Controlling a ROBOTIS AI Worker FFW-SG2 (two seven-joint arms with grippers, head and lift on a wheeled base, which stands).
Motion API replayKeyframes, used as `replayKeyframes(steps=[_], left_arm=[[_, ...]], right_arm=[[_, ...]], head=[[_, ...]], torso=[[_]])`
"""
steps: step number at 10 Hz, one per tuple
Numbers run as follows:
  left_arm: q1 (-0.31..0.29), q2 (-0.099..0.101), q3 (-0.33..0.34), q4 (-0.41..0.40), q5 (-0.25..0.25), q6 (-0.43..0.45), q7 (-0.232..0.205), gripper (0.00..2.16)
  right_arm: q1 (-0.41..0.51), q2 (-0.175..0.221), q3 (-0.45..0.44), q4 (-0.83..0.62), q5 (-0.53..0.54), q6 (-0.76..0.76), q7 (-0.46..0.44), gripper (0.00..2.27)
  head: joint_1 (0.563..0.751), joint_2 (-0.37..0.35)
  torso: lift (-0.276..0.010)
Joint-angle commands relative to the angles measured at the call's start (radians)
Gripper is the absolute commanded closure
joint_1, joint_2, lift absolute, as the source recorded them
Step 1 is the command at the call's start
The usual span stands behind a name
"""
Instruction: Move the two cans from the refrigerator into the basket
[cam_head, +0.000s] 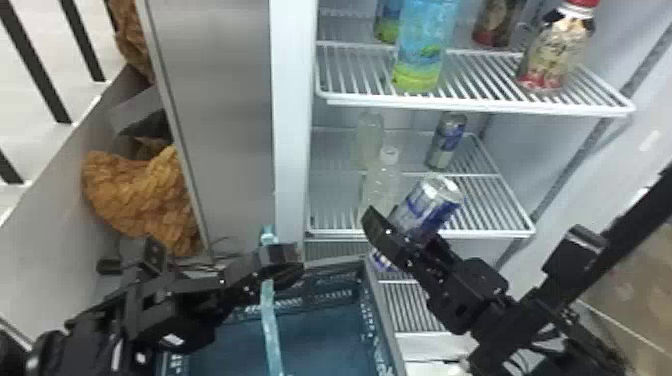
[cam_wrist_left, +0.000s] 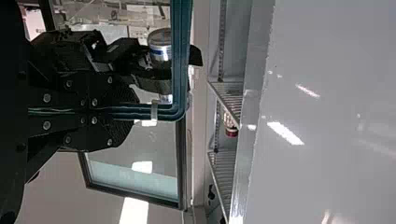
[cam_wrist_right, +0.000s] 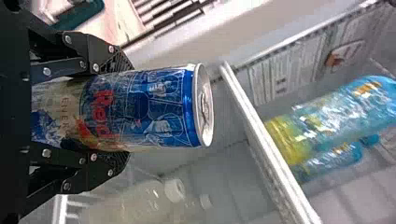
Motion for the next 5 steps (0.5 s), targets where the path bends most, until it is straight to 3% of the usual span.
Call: replayKeyframes(steps=[1, 5], left_arm=[[-0.001, 0.0, 0.001, 0.0, 0.0, 0.001, 0.0, 1.2], [-0.004, 0.0, 0.001, 0.0, -0.002, 0.001, 0.0, 1.2]], right_arm=[[0.002, -0.004, 0.017, -0.005, -0.011, 0.055, 0.019, 1.26], [-0.017, -0.015, 0.061, 0.017, -0.011, 0.17, 0.08, 1.19]], head=[[0.695, -0.1], [0.695, -0.036]], torso=[[-0.218], [-0.218]])
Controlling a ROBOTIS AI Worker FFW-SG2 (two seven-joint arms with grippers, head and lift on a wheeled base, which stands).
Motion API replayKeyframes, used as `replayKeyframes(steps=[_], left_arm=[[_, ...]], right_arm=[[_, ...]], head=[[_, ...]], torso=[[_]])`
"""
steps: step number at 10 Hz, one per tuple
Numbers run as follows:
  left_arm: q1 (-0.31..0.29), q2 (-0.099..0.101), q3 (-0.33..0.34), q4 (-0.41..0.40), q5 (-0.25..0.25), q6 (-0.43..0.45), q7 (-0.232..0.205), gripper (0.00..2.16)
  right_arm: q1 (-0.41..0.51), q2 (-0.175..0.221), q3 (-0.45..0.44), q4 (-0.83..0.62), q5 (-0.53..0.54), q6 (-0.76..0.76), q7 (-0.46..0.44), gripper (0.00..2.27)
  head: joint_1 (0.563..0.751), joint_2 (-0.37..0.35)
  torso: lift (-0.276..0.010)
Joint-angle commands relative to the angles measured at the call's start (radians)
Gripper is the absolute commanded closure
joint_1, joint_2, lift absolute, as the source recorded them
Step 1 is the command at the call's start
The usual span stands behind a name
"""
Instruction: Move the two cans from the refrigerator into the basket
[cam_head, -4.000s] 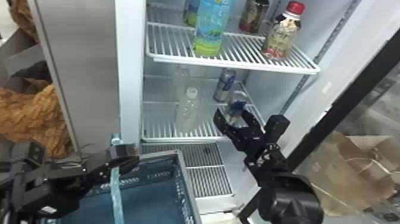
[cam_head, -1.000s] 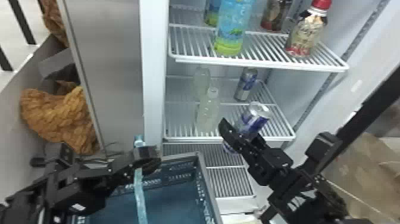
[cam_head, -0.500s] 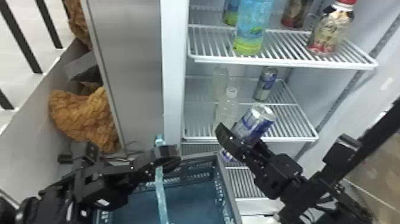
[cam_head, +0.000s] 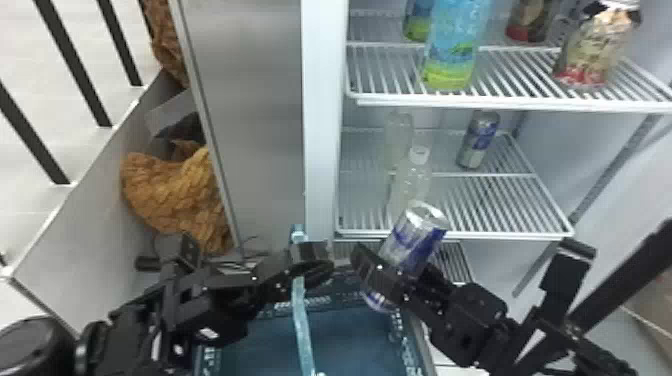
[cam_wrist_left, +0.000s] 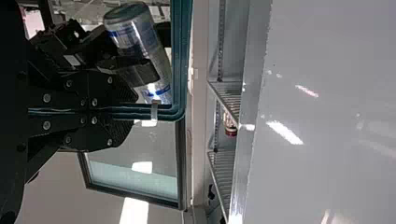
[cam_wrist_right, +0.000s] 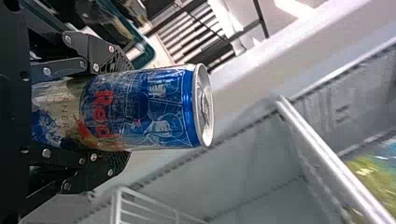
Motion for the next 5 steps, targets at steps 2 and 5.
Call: replayKeyframes(steps=[2, 5], left_arm=[[-0.003, 0.0, 0.0, 0.0, 0.0, 0.001, 0.003, 1.2], [-0.003, 0.001, -0.002, 0.0, 0.0, 0.001, 0.003, 1.2]], right_arm=[[-0.026, -0.005, 0.027, 0.021, 0.0, 0.071, 0.03, 1.15], [-0.036, -0.01, 0.023, 0.046, -0.026, 0.098, 0.057, 0.4]], head=[[0.695, -0.014], [0.695, 0.016]], torso=[[-0.218], [-0.218]])
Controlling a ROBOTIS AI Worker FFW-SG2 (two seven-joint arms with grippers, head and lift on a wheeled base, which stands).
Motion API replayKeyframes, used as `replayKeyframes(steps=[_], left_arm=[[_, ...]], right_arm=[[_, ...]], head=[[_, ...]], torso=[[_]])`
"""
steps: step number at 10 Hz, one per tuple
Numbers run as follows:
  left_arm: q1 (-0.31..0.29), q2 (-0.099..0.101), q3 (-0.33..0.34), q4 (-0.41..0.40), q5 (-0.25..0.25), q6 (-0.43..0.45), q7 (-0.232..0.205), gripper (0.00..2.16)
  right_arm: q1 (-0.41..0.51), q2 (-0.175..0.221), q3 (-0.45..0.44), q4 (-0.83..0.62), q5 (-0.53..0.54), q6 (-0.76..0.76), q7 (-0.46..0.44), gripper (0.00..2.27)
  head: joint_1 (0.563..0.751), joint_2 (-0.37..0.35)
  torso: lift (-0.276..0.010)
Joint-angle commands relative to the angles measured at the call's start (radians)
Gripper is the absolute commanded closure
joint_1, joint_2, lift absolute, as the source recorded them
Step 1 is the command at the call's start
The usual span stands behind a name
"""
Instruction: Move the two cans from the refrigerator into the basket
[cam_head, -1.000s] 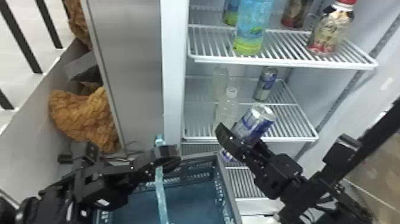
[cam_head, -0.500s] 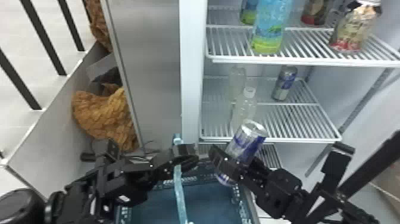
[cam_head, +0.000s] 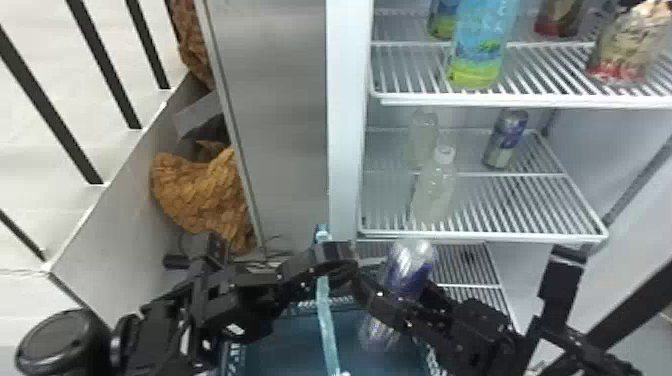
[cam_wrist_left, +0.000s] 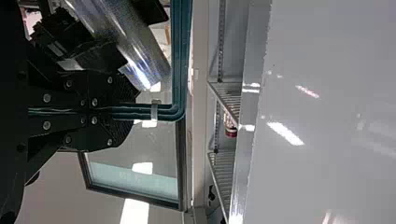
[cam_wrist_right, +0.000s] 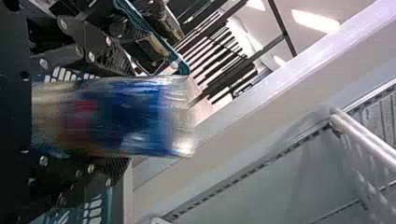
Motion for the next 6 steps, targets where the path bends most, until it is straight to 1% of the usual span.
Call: replayKeyframes(steps=[1, 2, 3, 6], left_arm=[[0.0, 0.0, 0.0, 0.0, 0.0, 0.001, 0.0, 1.2], [0.0, 0.0, 0.0, 0.0, 0.0, 0.001, 0.0, 1.2], [0.0, 0.0, 0.0, 0.0, 0.0, 0.001, 0.0, 1.2], [0.005, 0.0, 0.002, 0.0, 0.004, 0.001, 0.0, 1.2]], right_arm=[[0.002, 0.0, -0.012, 0.005, -0.014, 0.001, 0.001, 0.2], [0.005, 0.001, -0.028, 0.002, -0.02, 0.001, 0.001, 0.09], [0.015, 0.008, -0.06, -0.01, -0.014, -0.002, 0.001, 0.1], [0.047, 0.037, -0.194, -0.052, 0.004, -0.078, 0.001, 0.11]], head=[[0.695, 0.018], [0.695, 0.018], [0.695, 0.014], [0.695, -0.051]], torso=[[-0.218], [-0.218], [-0.218], [-0.218]])
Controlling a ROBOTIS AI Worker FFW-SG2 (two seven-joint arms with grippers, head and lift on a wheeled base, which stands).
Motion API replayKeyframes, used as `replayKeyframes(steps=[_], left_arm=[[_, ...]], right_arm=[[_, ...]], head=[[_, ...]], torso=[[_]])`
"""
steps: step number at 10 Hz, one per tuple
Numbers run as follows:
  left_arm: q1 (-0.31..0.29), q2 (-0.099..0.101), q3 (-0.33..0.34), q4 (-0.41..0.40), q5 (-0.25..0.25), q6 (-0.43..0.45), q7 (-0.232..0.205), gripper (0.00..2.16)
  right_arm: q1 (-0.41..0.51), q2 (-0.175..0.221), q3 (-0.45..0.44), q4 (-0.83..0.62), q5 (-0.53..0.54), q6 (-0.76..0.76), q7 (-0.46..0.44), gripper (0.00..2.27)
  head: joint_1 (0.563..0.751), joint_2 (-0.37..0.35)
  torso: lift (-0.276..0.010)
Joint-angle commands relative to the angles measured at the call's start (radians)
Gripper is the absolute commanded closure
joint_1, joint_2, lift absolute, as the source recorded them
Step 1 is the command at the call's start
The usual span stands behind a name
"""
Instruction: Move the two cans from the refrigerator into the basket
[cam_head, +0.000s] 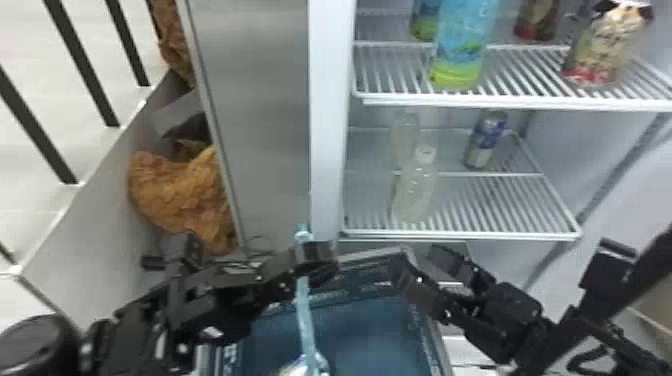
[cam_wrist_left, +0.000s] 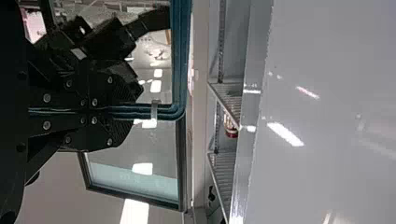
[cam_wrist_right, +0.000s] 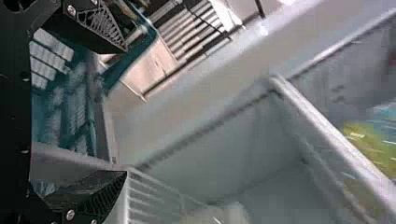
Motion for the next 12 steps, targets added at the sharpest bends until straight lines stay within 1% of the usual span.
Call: replayKeyframes(steps=[1, 3, 5, 6, 7, 8, 10, 12], left_arm=[[0.003, 0.0, 0.0, 0.0, 0.002, 0.001, -0.001, 1.2], [0.003, 0.0, 0.0, 0.0, 0.004, 0.001, -0.001, 1.2], [0.005, 0.002, -0.002, 0.0, 0.004, 0.001, -0.003, 1.2], [0.005, 0.003, -0.004, 0.0, 0.002, 0.001, -0.006, 1.2], [0.005, 0.009, -0.008, 0.0, -0.006, 0.001, -0.006, 1.2], [0.005, 0.011, -0.018, 0.0, -0.002, 0.001, -0.006, 1.2], [-0.007, 0.011, -0.02, 0.0, 0.0, 0.001, -0.006, 1.2], [-0.017, 0.011, -0.026, 0.0, 0.004, 0.0, -0.006, 1.2]], right_arm=[[0.018, 0.013, -0.081, -0.031, 0.021, -0.033, 0.0, 0.11], [0.035, 0.032, -0.16, -0.058, 0.039, -0.067, 0.0, 0.12], [0.04, 0.059, -0.234, -0.077, 0.091, -0.085, -0.002, 0.13], [0.04, 0.066, -0.256, -0.07, 0.107, -0.099, -0.003, 0.13], [0.037, 0.067, -0.268, -0.055, 0.111, -0.131, -0.014, 0.13], [0.035, 0.067, -0.276, -0.026, 0.111, -0.183, -0.02, 0.13], [-0.005, 0.067, -0.278, 0.053, 0.111, -0.261, -0.025, 0.13], [-0.034, 0.07, -0.28, 0.095, 0.099, -0.278, -0.031, 0.13]], head=[[0.695, -0.088], [0.695, -0.169], [0.695, -0.216], [0.695, -0.251], [0.695, -0.278], [0.695, -0.301], [0.695, -0.329], [0.695, -0.347]], torso=[[-0.218], [-0.218], [-0.218], [-0.218], [-0.218], [-0.218], [-0.218], [-0.218]])
